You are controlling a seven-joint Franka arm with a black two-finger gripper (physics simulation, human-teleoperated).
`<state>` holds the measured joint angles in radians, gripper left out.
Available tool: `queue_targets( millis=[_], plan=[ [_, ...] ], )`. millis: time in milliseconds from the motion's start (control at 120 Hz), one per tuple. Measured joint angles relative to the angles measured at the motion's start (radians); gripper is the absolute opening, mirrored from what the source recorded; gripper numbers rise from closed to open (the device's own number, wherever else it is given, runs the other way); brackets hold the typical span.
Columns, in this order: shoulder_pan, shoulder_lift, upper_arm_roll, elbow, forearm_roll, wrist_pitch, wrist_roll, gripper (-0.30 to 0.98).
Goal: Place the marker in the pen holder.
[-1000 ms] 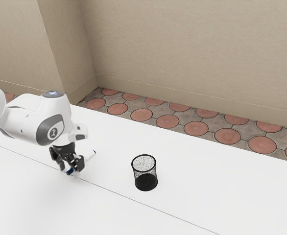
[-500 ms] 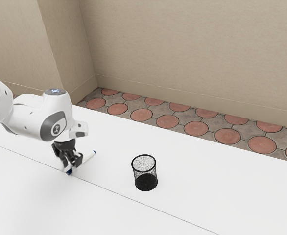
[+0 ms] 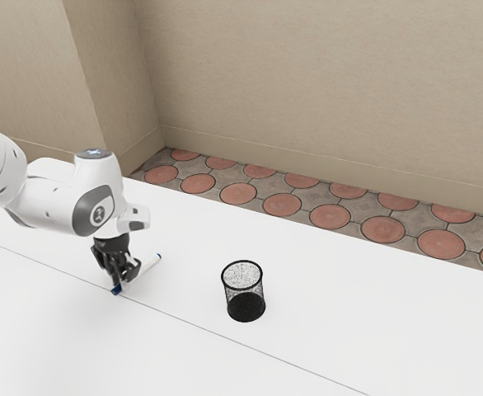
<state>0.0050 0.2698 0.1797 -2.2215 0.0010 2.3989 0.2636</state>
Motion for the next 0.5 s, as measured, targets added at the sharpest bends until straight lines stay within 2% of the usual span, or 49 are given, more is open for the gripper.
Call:
queue_targets(
  millis=[167, 500],
  plan=[
    [0.001, 0.001, 0.000, 0.000, -0.010, -0.003, 0.010, 0.03],
    [0.002, -0.001, -0.004, 0.009, -0.016, -0.019, 0.015, 0.00]
  ],
)
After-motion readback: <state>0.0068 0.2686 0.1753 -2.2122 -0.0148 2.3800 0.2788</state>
